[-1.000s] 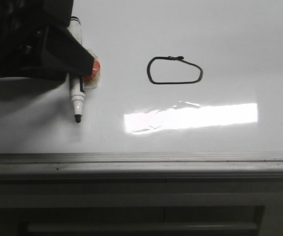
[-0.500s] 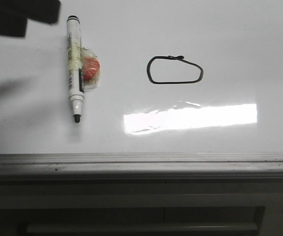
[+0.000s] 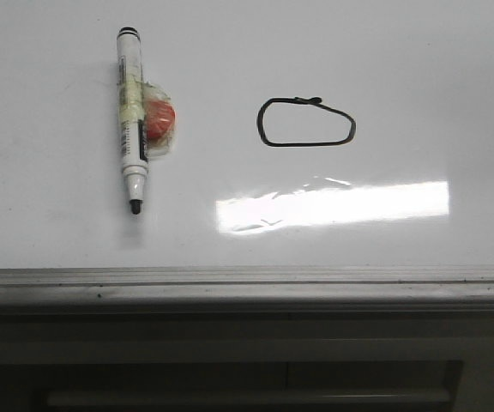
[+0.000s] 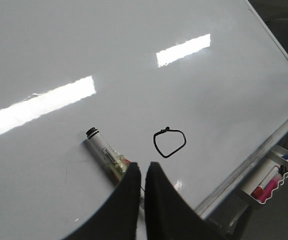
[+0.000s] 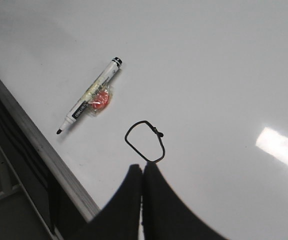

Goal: Write number 0 on whiteboard

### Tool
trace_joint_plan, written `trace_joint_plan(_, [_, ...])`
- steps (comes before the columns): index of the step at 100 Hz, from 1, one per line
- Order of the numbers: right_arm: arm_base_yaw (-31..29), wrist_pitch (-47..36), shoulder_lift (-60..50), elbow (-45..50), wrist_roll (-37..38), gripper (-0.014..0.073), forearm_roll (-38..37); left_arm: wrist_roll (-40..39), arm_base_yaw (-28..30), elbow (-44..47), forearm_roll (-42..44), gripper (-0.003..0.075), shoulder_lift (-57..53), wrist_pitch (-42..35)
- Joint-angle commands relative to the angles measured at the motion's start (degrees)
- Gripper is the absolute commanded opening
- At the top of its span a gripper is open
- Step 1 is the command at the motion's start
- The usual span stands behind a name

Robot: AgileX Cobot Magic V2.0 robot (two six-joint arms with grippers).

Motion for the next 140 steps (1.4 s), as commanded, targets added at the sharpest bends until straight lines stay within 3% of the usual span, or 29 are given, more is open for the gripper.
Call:
trace_joint_plan(1, [-0.1, -2.4, 0.3, -1.4, 0.4, -0.0057, -3.5, -0.2, 0.0, -1.5, -0.1, -0.0020, 0.1, -3.3])
trace_joint_plan(41, [-0.1, -2.4, 0.3, -1.4, 0.4, -0.0057, -3.5, -0.2, 0.0, -1.5, -0.2, -0.0020, 0.2, -3.4])
trace_joint_plan(56, [-0.1, -2.4, 0.3, -1.4, 0.4, -0.0057, -3.5, -0.2, 0.0, -0.8, 0.8, -0.0020, -0.7, -9.2])
trace_joint_plan(68, [-0.1, -2.4, 0.3, -1.4, 0.4, -0.0057, -3.5, 3.9, 0.8, 5.2, 7.4, -0.0020, -5.4, -15.3])
trace_joint_plan(82, [-0.1, -2.4, 0.3, -1.4, 0.4, -0.0057, -3.5, 5.0, 8.9, 17.8, 9.2, -0.0020, -13.2, -26.2])
trace_joint_plan(97, [-0.1, -2.4, 0.3, -1.4, 0.4, -0.0057, -3.5, 4.9, 21.4, 28.4, 3.4, -0.0020, -21.4, -25.3])
trace_joint_plan(116, [-0.1, -2.4, 0.3, -1.4, 0.4, -0.0057, -3.5, 2.3, 31.4, 36.2, -0.8, -0.0020, -26.5, -20.9])
trace_joint_plan(135, [-0.1, -2.1, 0.3, -1.3, 0.4, -0.0057, -3.6, 1.2, 35.9, 36.3, 0.5, -0.0020, -26.5, -6.6])
trace_joint_plan(140, [-0.1, -2.0, 0.3, -1.3, 0.4, -0.0057, -3.6, 0.8, 36.6, 36.3, -0.4, -0.0020, -26.5, -6.2])
